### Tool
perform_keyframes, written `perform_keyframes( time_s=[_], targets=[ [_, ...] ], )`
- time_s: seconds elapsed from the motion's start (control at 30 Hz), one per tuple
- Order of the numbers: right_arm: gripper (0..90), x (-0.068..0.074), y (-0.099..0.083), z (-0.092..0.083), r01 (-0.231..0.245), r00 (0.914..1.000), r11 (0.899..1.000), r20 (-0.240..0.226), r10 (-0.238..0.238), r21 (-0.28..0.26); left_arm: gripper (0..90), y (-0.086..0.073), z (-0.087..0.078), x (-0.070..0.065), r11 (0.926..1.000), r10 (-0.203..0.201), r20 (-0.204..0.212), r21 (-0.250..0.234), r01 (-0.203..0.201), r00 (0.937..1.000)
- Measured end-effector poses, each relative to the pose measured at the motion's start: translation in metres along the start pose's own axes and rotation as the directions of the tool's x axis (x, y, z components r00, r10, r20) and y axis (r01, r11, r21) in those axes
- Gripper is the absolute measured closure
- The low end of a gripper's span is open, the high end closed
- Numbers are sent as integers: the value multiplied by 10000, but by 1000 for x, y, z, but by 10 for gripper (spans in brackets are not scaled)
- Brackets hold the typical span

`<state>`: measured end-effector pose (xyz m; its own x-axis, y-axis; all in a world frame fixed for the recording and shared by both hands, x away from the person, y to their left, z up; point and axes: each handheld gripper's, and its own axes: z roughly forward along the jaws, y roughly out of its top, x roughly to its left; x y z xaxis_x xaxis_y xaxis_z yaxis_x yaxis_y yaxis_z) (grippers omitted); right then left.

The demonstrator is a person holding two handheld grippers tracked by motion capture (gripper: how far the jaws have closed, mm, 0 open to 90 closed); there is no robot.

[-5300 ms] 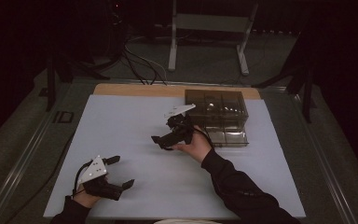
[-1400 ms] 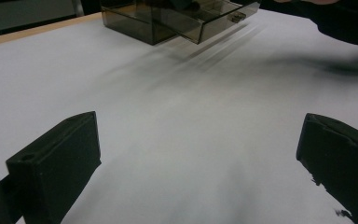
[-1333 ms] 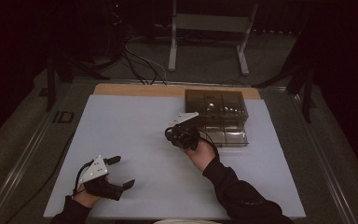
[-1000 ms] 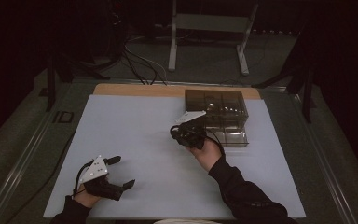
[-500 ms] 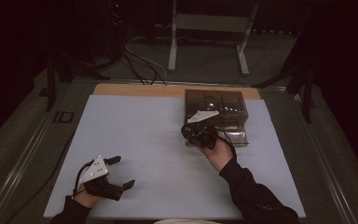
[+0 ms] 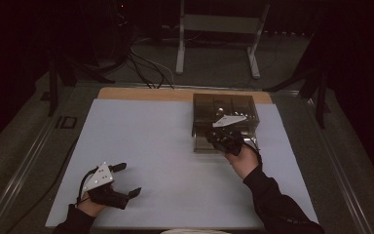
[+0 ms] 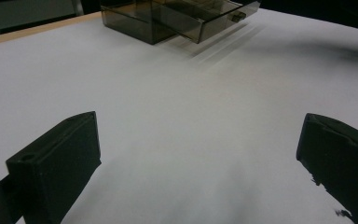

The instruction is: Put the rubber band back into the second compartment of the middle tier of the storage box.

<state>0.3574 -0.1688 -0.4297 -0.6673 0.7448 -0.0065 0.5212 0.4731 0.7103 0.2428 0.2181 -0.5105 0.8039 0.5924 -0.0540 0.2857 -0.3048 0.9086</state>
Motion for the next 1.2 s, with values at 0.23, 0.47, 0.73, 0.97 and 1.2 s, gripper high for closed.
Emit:
perform_keyframes(
  time_s=[0.23,0.47,0.73,0.97,1.2],
  targets=[
    [870,-13,-9,-6,-156,9995,9999,269,156,31,9,0,0,0,10000,11,0,10,-11,10000],
    [870,-20,-18,-5,-338,9988,9993,369,333,135,9,0,1,0,10000,19,8,26,-19,10000],
    [869,-29,-29,-2,-570,9971,9977,520,552,353,9,0,1,0,10000,38,26,80,-38,10000],
    [869,-36,-34,5,-700,9964,9960,520,671,559,9,0,2,-1,9999,42,32,112,-43,10000],
    [868,-41,-36,14,-816,9955,9936,557,773,782,9,0,2,-1,9999,72,9,112,-72,10000]
  ],
)
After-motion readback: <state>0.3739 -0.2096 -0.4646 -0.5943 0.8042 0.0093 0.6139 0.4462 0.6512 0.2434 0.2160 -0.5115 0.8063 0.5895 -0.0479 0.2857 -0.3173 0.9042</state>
